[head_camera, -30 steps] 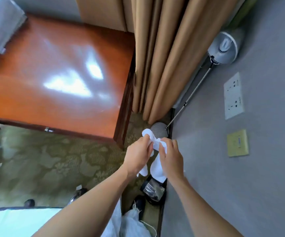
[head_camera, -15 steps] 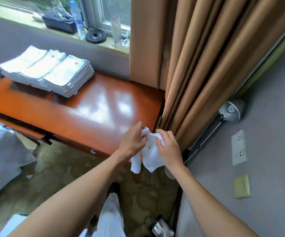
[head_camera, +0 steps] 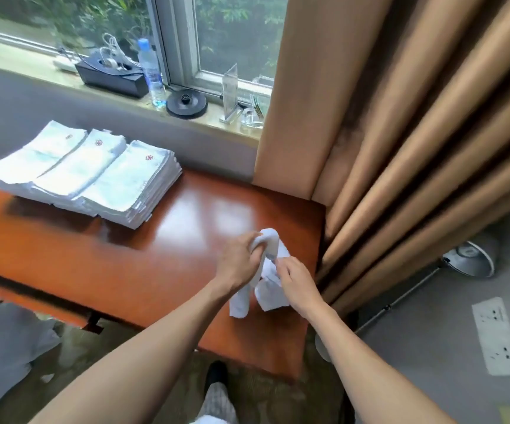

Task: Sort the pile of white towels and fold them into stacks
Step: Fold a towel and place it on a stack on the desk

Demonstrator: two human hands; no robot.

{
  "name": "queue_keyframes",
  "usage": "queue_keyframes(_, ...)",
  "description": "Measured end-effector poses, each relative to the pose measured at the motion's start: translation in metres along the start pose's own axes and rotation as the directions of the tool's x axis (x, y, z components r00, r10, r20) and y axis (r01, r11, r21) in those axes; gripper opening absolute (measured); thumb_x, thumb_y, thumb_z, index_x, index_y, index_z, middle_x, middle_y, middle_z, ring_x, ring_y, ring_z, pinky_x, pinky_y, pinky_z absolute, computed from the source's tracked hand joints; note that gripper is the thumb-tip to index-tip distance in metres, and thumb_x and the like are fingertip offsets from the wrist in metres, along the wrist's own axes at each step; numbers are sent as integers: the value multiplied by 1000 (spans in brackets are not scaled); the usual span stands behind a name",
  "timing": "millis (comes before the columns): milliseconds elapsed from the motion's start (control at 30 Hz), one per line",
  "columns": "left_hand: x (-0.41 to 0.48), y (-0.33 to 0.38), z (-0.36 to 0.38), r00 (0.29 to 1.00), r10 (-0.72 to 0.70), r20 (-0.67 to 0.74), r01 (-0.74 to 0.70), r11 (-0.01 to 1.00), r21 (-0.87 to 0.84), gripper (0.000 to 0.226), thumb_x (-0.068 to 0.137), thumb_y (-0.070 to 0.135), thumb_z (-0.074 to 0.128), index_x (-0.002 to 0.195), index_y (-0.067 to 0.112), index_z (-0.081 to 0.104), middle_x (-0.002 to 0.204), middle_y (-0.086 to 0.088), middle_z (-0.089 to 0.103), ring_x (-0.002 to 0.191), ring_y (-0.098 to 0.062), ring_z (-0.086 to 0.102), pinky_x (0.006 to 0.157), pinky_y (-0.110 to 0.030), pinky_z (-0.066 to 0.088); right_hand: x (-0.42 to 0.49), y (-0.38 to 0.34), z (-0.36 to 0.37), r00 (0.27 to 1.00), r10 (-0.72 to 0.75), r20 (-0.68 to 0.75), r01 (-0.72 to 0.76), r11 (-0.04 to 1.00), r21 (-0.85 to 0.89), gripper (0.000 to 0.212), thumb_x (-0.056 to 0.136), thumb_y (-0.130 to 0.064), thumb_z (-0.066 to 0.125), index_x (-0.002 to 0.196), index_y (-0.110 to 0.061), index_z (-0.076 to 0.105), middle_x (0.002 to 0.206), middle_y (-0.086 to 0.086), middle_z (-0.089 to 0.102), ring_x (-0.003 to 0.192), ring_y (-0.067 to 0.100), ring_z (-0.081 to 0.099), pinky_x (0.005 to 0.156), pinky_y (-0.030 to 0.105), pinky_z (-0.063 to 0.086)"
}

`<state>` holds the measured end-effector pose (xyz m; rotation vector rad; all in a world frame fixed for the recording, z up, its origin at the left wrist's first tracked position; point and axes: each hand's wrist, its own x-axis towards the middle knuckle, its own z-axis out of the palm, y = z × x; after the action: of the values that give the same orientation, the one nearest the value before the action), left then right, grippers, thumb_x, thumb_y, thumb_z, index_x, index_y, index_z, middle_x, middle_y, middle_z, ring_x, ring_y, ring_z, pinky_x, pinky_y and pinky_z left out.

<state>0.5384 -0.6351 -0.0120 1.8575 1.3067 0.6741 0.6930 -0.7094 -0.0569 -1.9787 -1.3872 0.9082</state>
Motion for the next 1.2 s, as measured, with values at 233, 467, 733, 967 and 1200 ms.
queue_keyframes(233,50,-7,-11,985,-39,169,41,999,-8,25,93,47,53,109,35,69,95,14,73,92,-13,69,84,-41,58,44,-46,6,968,250,25,-238,880,412,36,106,-48,46,108,-21,69,101,-1,77,99,19,72,91,37,58)
queue_keyframes(467,54,-3,-18,959,-75,274,98,993,-73,23,90,57,41,92,42,59,83,14,69,82,-14,66,77,-46,60,61,-69,-17,949,306,-69,-233,835,499,21,96,-23,59,103,-4,59,92,11,62,81,22,62,77,39,56)
queue_keyframes(733,44,14,-23,905,-165,393,223,969,-108,39,81,33,44,120,36,41,89,-7,72,72,-25,74,68,-49,64,41,-88,-61,998,57,41,-68,936,345,6,98,-14,51,97,-10,55,82,-2,52,74,10,48,70,29,42)
queue_keyframes(967,42,54,-26,946,2,323,62,980,-187,33,79,29,58,111,25,62,90,-2,61,79,-15,55,74,-42,49,22,-92,-94,997,-52,64,20,907,421,21,99,-11,49,107,-13,68,98,8,72,83,10,63,77,29,51)
queue_keyframes(1200,34,72,-33,998,14,63,-21,993,116,25,95,39,69,97,15,61,111,-7,55,106,-24,53,95,-42,46,8,-83,-118,990,-127,-59,140,890,434,18,102,-36,65,108,-20,71,97,4,74,86,11,66,82,33,52)
